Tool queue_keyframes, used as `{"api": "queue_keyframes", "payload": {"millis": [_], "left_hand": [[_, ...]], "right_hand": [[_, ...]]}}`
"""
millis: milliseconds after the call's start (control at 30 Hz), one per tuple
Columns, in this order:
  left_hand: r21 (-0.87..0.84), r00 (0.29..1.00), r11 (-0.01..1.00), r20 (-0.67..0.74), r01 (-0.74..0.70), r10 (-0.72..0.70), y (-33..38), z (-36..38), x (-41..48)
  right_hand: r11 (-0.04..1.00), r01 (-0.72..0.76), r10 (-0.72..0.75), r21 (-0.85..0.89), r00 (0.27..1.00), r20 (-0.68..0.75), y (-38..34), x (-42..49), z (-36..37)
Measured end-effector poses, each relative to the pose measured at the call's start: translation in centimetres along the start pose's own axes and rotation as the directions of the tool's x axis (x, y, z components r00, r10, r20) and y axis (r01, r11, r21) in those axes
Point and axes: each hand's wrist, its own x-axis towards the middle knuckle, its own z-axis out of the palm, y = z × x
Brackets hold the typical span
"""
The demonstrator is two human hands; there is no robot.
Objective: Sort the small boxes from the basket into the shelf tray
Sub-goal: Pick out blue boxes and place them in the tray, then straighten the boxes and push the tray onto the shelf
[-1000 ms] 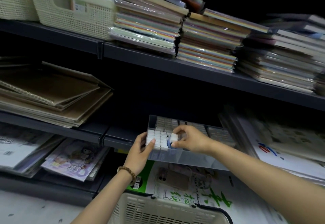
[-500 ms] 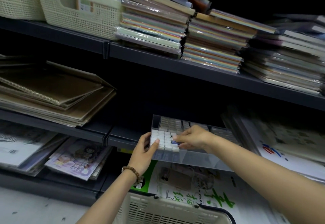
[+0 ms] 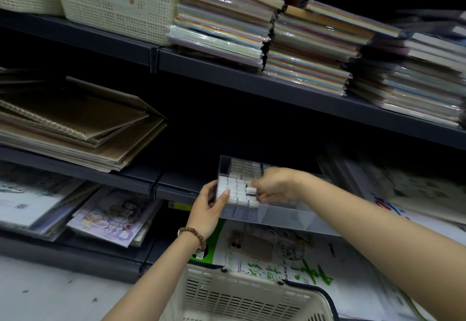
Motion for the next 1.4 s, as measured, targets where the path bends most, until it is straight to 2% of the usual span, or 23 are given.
{"api": "queue_keyframes", "payload": {"millis": [200, 333, 467, 733, 867, 1033, 1200, 1333, 1400], "left_hand": [[-0.017, 1.0, 1.0, 0.007, 0.007, -0.007, -0.1, -0.1, 0.0], [0.006, 1.0, 1.0, 0.013, -0.003, 0.003, -0.6, -0.3, -0.1], [0.036, 1.0, 0.999, 0.013, -0.009, 0.009, -0.8, -0.2, 0.1], [0.053, 1.0, 0.999, 0.023, -0.001, 0.0, -0.8, -0.6, 0.4], [0.038, 1.0, 0.999, 0.012, -0.007, 0.007, -1.2, -0.6, 0.1], [0.024, 1.0, 0.999, -0.011, -0.027, 0.028, -1.2, -0.2, 0.0], [-0.009, 1.0, 1.0, 0.011, -0.008, 0.008, -1.1, -0.6, 0.0], [-0.022, 1.0, 1.0, 0.027, -0.005, 0.006, -1.1, -0.7, 0.1], [-0.009, 0.999, 1.0, 0.042, -0.009, 0.009, -1.1, -0.9, 0.4]], "right_hand": [[0.993, -0.008, 0.02, -0.122, 0.995, 0.098, -2.0, 1.4, 1.0], [0.99, -0.046, 0.071, -0.13, 0.978, 0.195, -1.5, 2.3, 1.3], [0.989, -0.124, 0.14, -0.075, 0.955, 0.262, -1.4, 2.8, 1.5], [0.992, -0.094, 0.07, 0.087, 0.967, 0.243, -0.4, 2.3, 0.0], [0.99, -0.068, 0.046, 0.126, 0.984, 0.175, 0.5, 1.9, -0.7], [1.0, -0.004, 0.004, -0.027, 1.0, 0.006, 0.1, 1.6, 0.5], [0.999, -0.006, 0.005, -0.034, 1.0, -0.031, 0.2, 1.7, 0.5], [0.979, 0.119, -0.14, -0.164, 0.983, -0.122, 0.9, 1.3, 1.0], [0.984, 0.175, -0.179, -0.038, 0.972, -0.153, 1.6, 0.7, 0.9]]}}
